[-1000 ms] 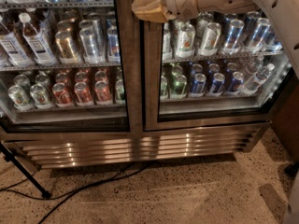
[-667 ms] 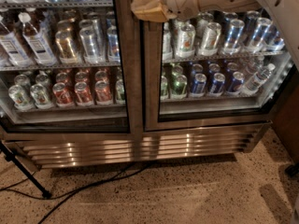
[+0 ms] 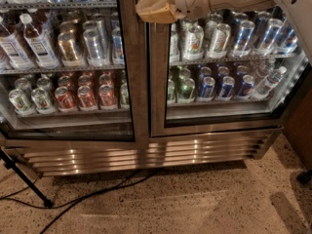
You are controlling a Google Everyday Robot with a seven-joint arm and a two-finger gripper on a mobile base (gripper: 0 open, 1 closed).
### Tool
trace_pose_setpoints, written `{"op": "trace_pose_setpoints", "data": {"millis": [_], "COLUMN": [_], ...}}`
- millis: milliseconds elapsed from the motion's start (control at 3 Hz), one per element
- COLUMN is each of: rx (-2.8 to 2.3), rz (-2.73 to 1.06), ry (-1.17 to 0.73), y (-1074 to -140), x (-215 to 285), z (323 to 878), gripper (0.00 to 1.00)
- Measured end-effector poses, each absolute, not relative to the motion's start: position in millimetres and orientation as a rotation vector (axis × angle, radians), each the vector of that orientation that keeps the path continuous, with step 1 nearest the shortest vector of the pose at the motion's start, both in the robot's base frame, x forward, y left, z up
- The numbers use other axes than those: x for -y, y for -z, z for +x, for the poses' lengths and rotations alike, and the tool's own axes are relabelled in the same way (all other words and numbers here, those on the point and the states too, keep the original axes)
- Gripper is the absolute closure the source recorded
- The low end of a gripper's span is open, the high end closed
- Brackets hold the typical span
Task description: Open left fridge door
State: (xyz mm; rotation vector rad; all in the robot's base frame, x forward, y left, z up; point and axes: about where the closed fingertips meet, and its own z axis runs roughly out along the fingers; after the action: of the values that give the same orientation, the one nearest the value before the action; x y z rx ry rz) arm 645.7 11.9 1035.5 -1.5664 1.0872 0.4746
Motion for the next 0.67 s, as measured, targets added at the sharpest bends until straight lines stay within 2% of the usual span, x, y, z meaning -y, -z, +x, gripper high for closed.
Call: {"op": "trace_pose_setpoints", "data": {"millis": [667], "rx": [-1.042], "rz": [-1.55], "ry": [-0.477], "y": [-1053], "x": [-14], "z": [628], "gripper": [1.0]}}
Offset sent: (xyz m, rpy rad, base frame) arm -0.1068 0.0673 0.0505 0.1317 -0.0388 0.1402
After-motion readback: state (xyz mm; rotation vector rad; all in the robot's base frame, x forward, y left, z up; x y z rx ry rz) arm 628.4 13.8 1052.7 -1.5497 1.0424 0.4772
